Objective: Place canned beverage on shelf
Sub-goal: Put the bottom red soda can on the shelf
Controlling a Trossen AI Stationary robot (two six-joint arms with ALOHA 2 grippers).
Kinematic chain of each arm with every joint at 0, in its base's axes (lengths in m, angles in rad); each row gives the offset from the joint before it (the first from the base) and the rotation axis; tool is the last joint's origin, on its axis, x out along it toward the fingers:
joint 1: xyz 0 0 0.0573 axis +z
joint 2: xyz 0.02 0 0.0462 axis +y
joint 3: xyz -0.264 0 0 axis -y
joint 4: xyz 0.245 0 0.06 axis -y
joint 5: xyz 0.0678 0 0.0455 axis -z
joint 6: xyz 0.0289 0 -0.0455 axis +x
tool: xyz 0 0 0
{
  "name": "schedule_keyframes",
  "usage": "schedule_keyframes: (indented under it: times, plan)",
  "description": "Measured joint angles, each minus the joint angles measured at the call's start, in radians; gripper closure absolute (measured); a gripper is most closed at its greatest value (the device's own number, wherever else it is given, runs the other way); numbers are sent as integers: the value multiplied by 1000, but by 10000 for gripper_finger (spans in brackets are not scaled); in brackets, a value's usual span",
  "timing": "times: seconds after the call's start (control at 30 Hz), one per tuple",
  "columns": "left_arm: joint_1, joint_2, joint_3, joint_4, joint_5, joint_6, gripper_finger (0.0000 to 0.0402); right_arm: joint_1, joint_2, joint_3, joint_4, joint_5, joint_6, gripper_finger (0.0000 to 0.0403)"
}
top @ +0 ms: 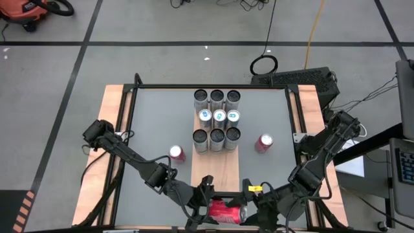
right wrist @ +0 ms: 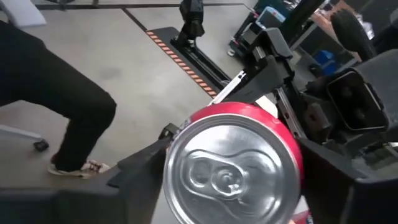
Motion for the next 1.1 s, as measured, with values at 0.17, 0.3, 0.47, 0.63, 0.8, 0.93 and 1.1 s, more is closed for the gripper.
schedule_keyframes:
  times: [0.17,0.3,0.47,0.63,0.8,0.93,1.1]
  plan:
    - [0,0,0,-10,-7,-1,93,-7,-1,0,-13,-24,11,181]
    - [-2,0,0,-7,-45,-1,81,-7,-2,0,-17,-24,11,198]
    - [-2,-1,3,10,-88,49,56,-6,-10,0,-36,-17,95,190]
    - [0,-6,5,8,-133,52,30,-5,-26,-2,-88,-2,180,191]
    - [-2,-33,4,0,-188,52,21,-5,-49,-2,-142,78,310,191]
    - [-21,-52,4,-7,-306,108,20,-6,-57,-2,-169,151,421,191]
    - [-63,-55,4,-10,-523,220,20,-9,-83,-2,-168,195,592,191]
